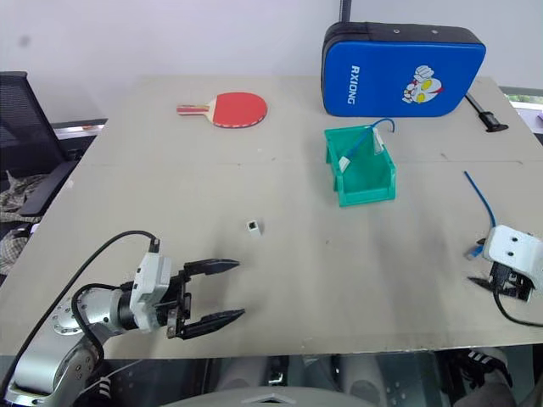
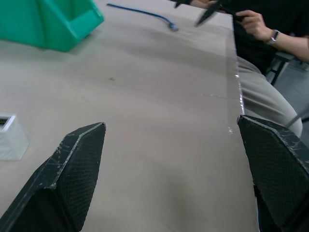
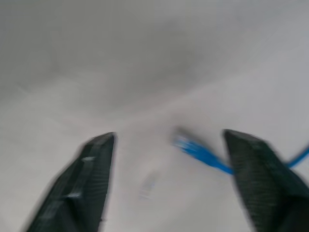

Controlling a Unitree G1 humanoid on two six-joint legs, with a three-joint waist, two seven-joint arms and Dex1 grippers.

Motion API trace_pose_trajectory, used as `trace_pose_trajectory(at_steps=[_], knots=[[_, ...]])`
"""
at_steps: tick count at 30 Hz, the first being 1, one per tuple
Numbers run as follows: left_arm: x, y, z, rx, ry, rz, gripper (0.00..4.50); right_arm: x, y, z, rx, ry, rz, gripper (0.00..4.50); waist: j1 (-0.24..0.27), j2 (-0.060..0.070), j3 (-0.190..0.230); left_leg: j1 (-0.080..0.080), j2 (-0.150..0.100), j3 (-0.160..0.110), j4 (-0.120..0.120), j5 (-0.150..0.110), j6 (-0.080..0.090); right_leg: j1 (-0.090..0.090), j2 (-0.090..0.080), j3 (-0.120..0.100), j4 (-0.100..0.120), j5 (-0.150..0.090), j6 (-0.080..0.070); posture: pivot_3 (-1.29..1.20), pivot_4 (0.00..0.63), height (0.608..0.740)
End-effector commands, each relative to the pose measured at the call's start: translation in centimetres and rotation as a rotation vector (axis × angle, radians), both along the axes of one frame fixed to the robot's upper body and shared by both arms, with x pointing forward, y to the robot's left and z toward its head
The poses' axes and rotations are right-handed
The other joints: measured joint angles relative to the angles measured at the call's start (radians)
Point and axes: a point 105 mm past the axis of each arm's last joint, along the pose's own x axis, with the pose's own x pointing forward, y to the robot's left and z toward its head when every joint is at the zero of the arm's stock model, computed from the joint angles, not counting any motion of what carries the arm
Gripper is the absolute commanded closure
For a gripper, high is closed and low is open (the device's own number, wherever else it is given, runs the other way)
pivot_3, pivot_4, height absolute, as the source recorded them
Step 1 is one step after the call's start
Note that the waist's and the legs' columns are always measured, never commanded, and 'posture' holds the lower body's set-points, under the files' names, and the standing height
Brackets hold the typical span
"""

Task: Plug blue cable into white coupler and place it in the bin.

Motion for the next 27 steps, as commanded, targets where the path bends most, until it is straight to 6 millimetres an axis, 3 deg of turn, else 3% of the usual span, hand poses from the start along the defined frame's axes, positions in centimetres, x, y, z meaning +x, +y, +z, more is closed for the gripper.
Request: trace_pose_trajectory(at_steps=[1,7,10,11,16,18,23,27], knots=[[-0.6,-0.2,1.3,0.003,-0.058,-0.026,0.0,1.2,-1.0,0.1,-0.127,0.033,0.098,1.14,-0.002,0.0,0.001,0.0,0.0,0.0,0.0,0.0,0.0,0.0,0.0,0.0,0.0,0.0,0.0,0.0,0.15,0.731],[-2.1,-1.2,3.6,-0.016,-0.081,-0.022,0.0,2.9,-2.1,-1.4,-0.314,0.157,0.243,1.14,0.0,0.001,0.002,-0.005,0.0,0.002,0.0,0.0,0.001,-0.006,0.001,0.002,0.0,0.0,0.0,0.0,0.15,0.731],[-2.7,-2.0,4.9,-0.023,-0.087,-0.022,0.0,3.6,-2.4,-2.2,-0.36,0.208,0.298,2.0,-0.001,0.001,0.002,-0.006,0.0,0.003,0.001,0.0,0.001,-0.006,0.001,0.003,0.0,0.0,0.0,0.0,0.15,0.731],[-2.9,-2.3,5.2,-0.026,-0.088,-0.022,0.0,3.8,-2.3,-2.4,-0.361,0.225,0.308,2.58,0.0,0.001,0.002,-0.005,0.0,0.003,0.001,0.0,0.001,-0.006,0.001,0.003,0.0,0.0,0.0,0.0,0.15,0.731],[-3.1,-3.2,6.5,-0.034,-0.092,-0.012,0.0,4.7,-1.3,-3.0,-0.327,0.269,0.357,4.43,-0.015,-0.006,0.003,0.003,0.001,0.003,0.002,0.0,0.001,0.002,0.002,0.004,0.0,0.0,0.0,0.0,0.15,0.731],[-3.1,-3.4,6.8,-0.034,-0.09,-0.003,0.0,4.9,-0.8,-2.7,-0.294,0.263,0.366,4.48,-0.024,-0.006,0.003,0.003,0.001,0.003,0.003,0.0,0.001,0.004,0.002,0.004,0.0,0.0,0.0,0.0,0.15,0.731],[-1.4,-3.4,6.8,-0.001,-0.106,0.067,0.0,5.6,6.2,0.6,0.043,0.216,0.353,4.48,-0.026,-0.004,0.004,0.005,0.002,0.002,0.004,0.0,0.001,0.004,0.003,0.005,0.003,0.001,-0.001,0.0,0.15,0.731],[0.7,-3.6,6.5,0.017,-0.102,0.095,0.0,5.1,10.7,1.4,0.093,0.224,0.358,4.48,-0.01,0.001,0.006,0.003,0.005,0.0,0.003,0.0,0.001,0.002,0.008,0.003,0.004,0.002,-0.002,0.0,0.15,0.731]])
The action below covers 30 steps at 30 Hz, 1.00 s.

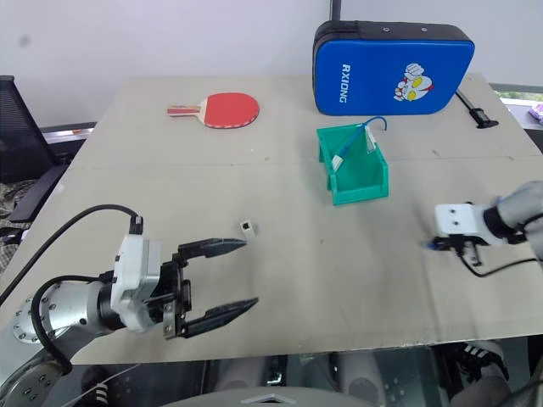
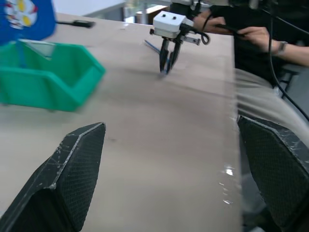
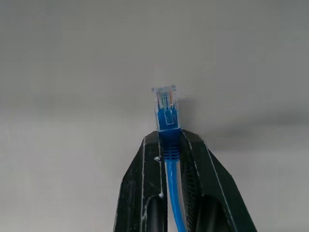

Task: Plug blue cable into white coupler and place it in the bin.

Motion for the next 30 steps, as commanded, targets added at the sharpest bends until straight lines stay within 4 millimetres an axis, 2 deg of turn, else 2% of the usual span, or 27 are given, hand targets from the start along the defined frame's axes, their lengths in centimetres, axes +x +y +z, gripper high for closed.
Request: trace_pose_trajectory(at_steps=[1,6,9,12,13,14,16,17,19,26,30], knots=[[1.6,0.0,-0.5,0.026,0.012,0.034,0.0,0.0,3.2,1.7,0.048,-0.026,-0.025,4.48,0.01,0.0,0.0,0.0,0.001,-0.001,0.0,0.0,0.0,0.0,0.001,-0.001,0.0,0.0,0.0,0.0,0.15,0.731],[4.3,-0.3,-1.7,0.038,0.032,0.019,0.0,1.1,6.6,0.4,0.044,-0.049,-0.031,4.48,0.017,-0.001,0.0,-0.002,0.001,0.0,0.0,0.0,0.0,-0.001,0.001,-0.001,-0.001,0.0,0.0,0.0,0.15,0.731],[6.3,-1.4,-3.2,0.061,0.027,-0.011,0.0,2.0,9.1,-1.1,0.063,-0.071,-0.005,4.48,0.018,-0.001,0.0,-0.004,-0.001,0.002,0.0,0.0,0.0,-0.002,0.0,0.0,-0.002,0.0,0.0,0.0,0.15,0.731],[7.0,-2.2,-4.2,0.089,0.034,-0.033,0.0,2.4,10.4,-1.6,0.111,-0.079,0.005,4.48,0.016,-0.002,0.0,-0.004,-0.002,0.001,0.001,0.0,0.0,-0.002,0.001,0.001,-0.003,0.002,-0.003,0.0,0.15,0.731],[7.0,-2.5,-4.3,0.096,0.033,-0.047,0.0,2.3,10.4,-1.7,0.116,-0.074,0.009,3.76,0.015,-0.003,0.0,-0.004,-0.002,0.002,0.001,0.0,0.0,-0.002,0.001,0.002,-0.003,0.002,-0.003,0.0,0.15,0.731],[7.1,-2.8,-4.5,0.101,0.035,-0.058,0.0,2.1,10.1,-1.7,0.116,-0.074,0.01,3.64,0.016,-0.003,0.0,-0.004,-0.002,0.001,0.001,0.0,0.0,-0.002,0.001,0.001,-0.002,0.002,-0.004,0.0,0.15,0.731],[7.2,-3.3,-4.8,0.118,0.036,-0.077,0.0,2.0,9.9,-1.1,0.161,-0.093,-0.005,2.84,0.019,-0.003,0.0,-0.004,-0.002,0.001,0.0,0.0,0.0,-0.003,0.001,0.001,-0.002,0.002,-0.004,0.0,0.15,0.731],[7.5,-3.6,-4.8,0.122,0.036,-0.083,0.0,1.6,9.7,-0.3,0.209,-0.098,-0.021,2.26,0.019,-0.003,0.0,-0.005,-0.001,0.0,0.0,0.0,0.0,-0.003,0.001,0.0,-0.002,0.002,-0.004,0.0,0.15,0.731],[8.0,-4.3,-4.5,0.115,0.038,-0.086,0.0,0.6,9.4,1.1,0.294,-0.101,-0.04,1.61,0.022,-0.003,0.0,-0.006,-0.001,-0.001,0.0,0.0,0.0,-0.003,0.001,-0.001,-0.002,0.002,-0.004,0.0,0.15,0.731],[9.8,-6.8,-4.1,0.157,0.075,-0.115,0.0,-3.1,6.6,3.5,0.485,-0.18,-0.175,1.61,0.026,-0.003,0.0,-0.012,-0.003,-0.005,0.004,0.0,0.0,-0.005,0.0,-0.003,-0.002,0.003,0.001,0.0,0.15,0.731],[11.4,-8.8,-4.3,0.225,0.092,-0.152,0.0,-5.5,3.8,2.9,0.547,-0.304,-0.36,1.61,0.031,-0.003,0.0,-0.013,-0.004,-0.008,0.006,0.0,0.0,-0.005,0.001,-0.004,-0.002,0.002,0.003,0.0,0.15,0.731]])
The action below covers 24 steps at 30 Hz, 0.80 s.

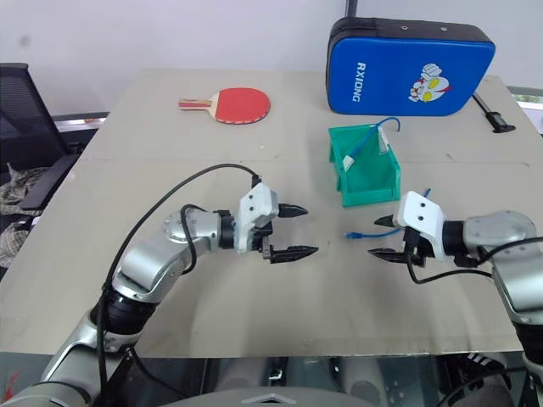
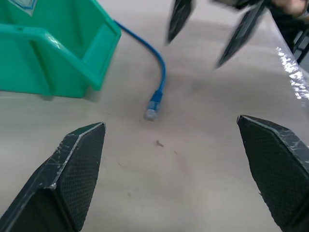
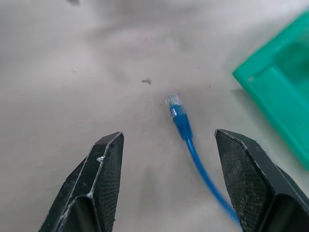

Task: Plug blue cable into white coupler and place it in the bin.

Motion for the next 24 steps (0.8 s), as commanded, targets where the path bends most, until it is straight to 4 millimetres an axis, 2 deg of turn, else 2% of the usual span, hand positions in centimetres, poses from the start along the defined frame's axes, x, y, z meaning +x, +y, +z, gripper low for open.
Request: trace_pose_trajectory(at_steps=[1,4,5,8,14,22,24], knots=[[1.0,-1.3,-0.1,0.055,-0.008,-0.034,0.0,-1.6,-1.7,1.5,0.044,-0.155,-0.142,1.61,0.008,0.0,0.0,-0.001,-0.001,-0.001,0.001,0.0,0.0,0.0,0.0,0.0,0.0,0.0,0.001,0.0,0.15,0.731],[1.7,-2.0,-0.3,0.091,-0.019,-0.055,0.0,-2.9,-2.8,1.3,0.137,-0.156,-0.267,1.61,-0.004,0.001,-0.001,-0.001,-0.002,0.0,0.001,0.0,0.0,-0.001,0.001,0.001,0.001,0.0,0.001,0.0,0.15,0.731],[1.9,-2.2,-0.4,0.105,-0.021,-0.061,0.0,-3.4,-3.1,1.2,0.156,-0.155,-0.295,1.05,-0.009,0.001,0.0,-0.001,-0.001,0.0,0.002,0.0,0.0,-0.001,0.001,0.002,0.001,0.0,0.001,0.0,0.15,0.731],[2.2,-2.7,-0.6,0.131,-0.031,-0.08,0.0,-4.7,-2.9,0.7,0.195,-0.158,-0.32,0.02,-0.011,0.001,-0.001,0.0,0.0,0.0,0.003,0.0,0.0,0.0,0.001,0.003,0.001,-0.001,-0.002,0.0,0.15,0.731],[2.7,-4.0,-1.4,0.19,-0.048,-0.114,0.0,-6.5,-2.0,0.1,0.239,-0.17,-0.346,0.02,-0.009,0.002,-0.001,-0.001,-0.001,-0.001,0.004,0.0,0.0,0.0,0.002,0.004,0.002,-0.002,-0.002,0.0,0.15,0.731],[3.2,-5.9,-2.2,0.235,-0.046,-0.143,0.0,-7.3,-1.5,-0.3,0.23,-0.165,-0.38,0.02,-0.008,0.002,-0.001,-0.002,-0.002,-0.002,0.004,0.0,0.0,0.0,0.002,0.005,0.001,-0.002,-0.002,0.0,0.15,0.731],[3.2,-6.2,-2.7,0.259,-0.042,-0.162,0.52,-7.4,-1.4,-0.3,0.227,-0.162,-0.38,0.0,-0.009,0.002,-0.001,-0.002,-0.002,-0.003,0.004,0.0,0.0,0.0,0.002,0.004,0.001,-0.002,-0.002,0.0,0.15,0.731]])
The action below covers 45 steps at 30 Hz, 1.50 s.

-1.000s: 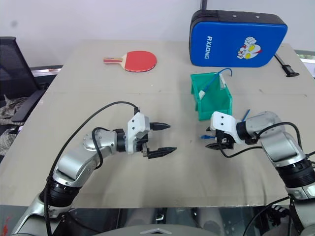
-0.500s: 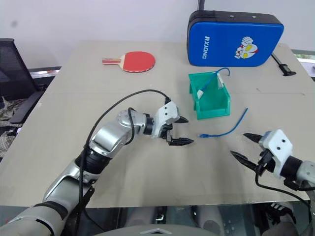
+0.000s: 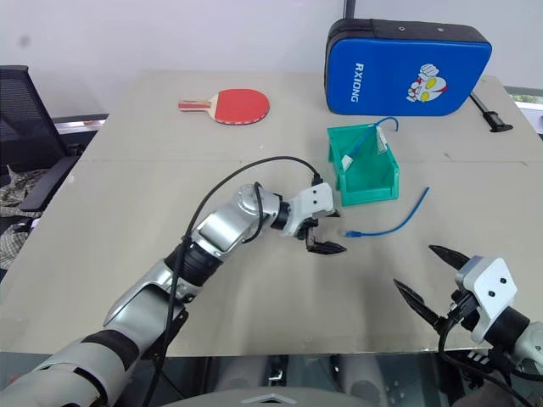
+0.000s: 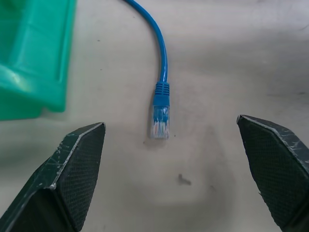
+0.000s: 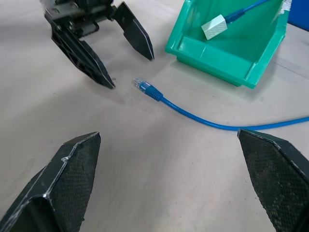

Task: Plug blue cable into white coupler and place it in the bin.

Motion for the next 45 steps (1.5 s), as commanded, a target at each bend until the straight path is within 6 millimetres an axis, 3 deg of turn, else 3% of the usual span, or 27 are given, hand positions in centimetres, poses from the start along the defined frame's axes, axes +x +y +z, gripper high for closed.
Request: trace_pose_trajectory(at_steps=[1,2,3,9,10,14,23,27,30,32,38,45], knots=[[0.0,-0.7,0.3,0.02,-0.034,-0.047,0.72,-0.3,0.7,0.9,-0.017,-0.047,0.016,0.0,-0.001,0.0,0.0,0.0,0.0,0.0,0.0,0.0,0.0,0.0,0.0,0.0,0.0,0.0,0.0,0.0,0.15,0.731],[0.0,-0.8,0.0,0.029,-0.036,-0.057,1.32,-0.3,0.8,0.9,-0.018,-0.047,0.014,0.0,-0.001,0.0,0.0,0.0,0.0,0.0,0.0,0.0,0.0,0.0,0.0,0.0,0.0,0.0,0.0,0.0,0.15,0.731],[-0.1,-0.7,-0.3,0.04,-0.031,-0.07,1.52,-0.3,0.8,0.9,-0.022,-0.047,0.012,0.0,-0.001,0.0,0.0,0.0,0.0,0.0,0.0,0.0,0.0,0.0,0.0,0.0,0.0,0.0,0.0,0.0,0.15,0.731],[0.0,-0.2,-0.9,0.073,-0.035,-0.101,4.25,-0.1,0.9,0.8,-0.025,-0.051,-0.001,0.0,0.0,0.0,0.0,0.0,0.0,0.0,0.0,0.0,0.0,0.0,0.0,0.0,0.0,0.0,0.0,0.0,0.15,0.731],[0.1,-0.1,-1.0,0.076,-0.037,-0.104,4.41,0.0,1.0,0.9,-0.023,-0.053,-0.003,0.0,0.0,0.0,0.0,0.0,0.0,0.0,0.0,0.0,0.0,0.0,0.0,0.0,0.0,0.0,0.0,0.0,0.15,0.731],[0.3,0.1,-0.7,0.05,-0.056,-0.102,4.41,0.6,1.2,1.0,0.01,-0.052,-0.033,0.0,0.0,0.0,0.0,0.0,0.0,-0.001,0.0,0.0,0.0,0.0,0.0,0.0,0.0,0.0,0.0,0.0,0.15,0.731],[-0.6,1.4,4.8,-0.293,-0.137,-0.127,4.41,2.3,3.6,1.3,0.37,0.097,-0.04,0.0,-0.001,0.0,0.0,-0.001,0.001,-0.002,0.0,0.0,0.0,0.0,0.0,0.0,0.0,0.0,0.0,0.0,0.15,0.731],[-1.3,1.9,6.1,-0.378,-0.167,-0.137,4.41,3.2,5.3,2.0,0.544,0.131,-0.014,0.0,0.002,0.0,0.0,-0.001,0.001,-0.002,0.0,0.0,0.0,0.0,-0.001,0.0,0.0,0.001,-0.002,0.0,0.15,0.731],[-2.6,2.5,7.5,-0.497,0.041,-0.128,4.5,3.7,6.9,2.7,0.628,0.133,0.036,0.87,-0.001,0.0,0.0,-0.001,0.001,-0.003,0.001,0.0,0.0,0.0,-0.001,0.0,0.0,0.001,-0.001,0.0,0.15,0.731],[-3.4,3.0,7.8,-0.515,0.14,-0.144,4.5,4.1,7.4,3.2,0.672,0.12,0.051,1.83,-0.002,0.0,0.0,-0.001,0.001,-0.002,0.001,0.0,0.0,0.0,-0.001,0.0,0.0,0.001,0.0,0.0,0.15,0.731],[-4.6,4.8,8.2,-0.527,0.321,-0.157,4.5,4.3,7.9,5.2,0.808,0.094,0.11,1.83,-0.003,0.001,-0.001,-0.001,0.001,-0.003,0.001,0.0,0.0,0.0,0.001,-0.001,0.001,0.002,0.002,0.0,0.15,0.731],[-5.1,5.0,8.5,-0.538,0.354,-0.177,4.5,4.0,8.4,6.0,0.866,0.124,0.167,1.83,-0.002,0.001,-0.001,-0.001,0.0,-0.003,0.001,0.0,0.0,0.001,0.001,0.0,0.001,0.001,0.001,0.0,0.15,0.731]])
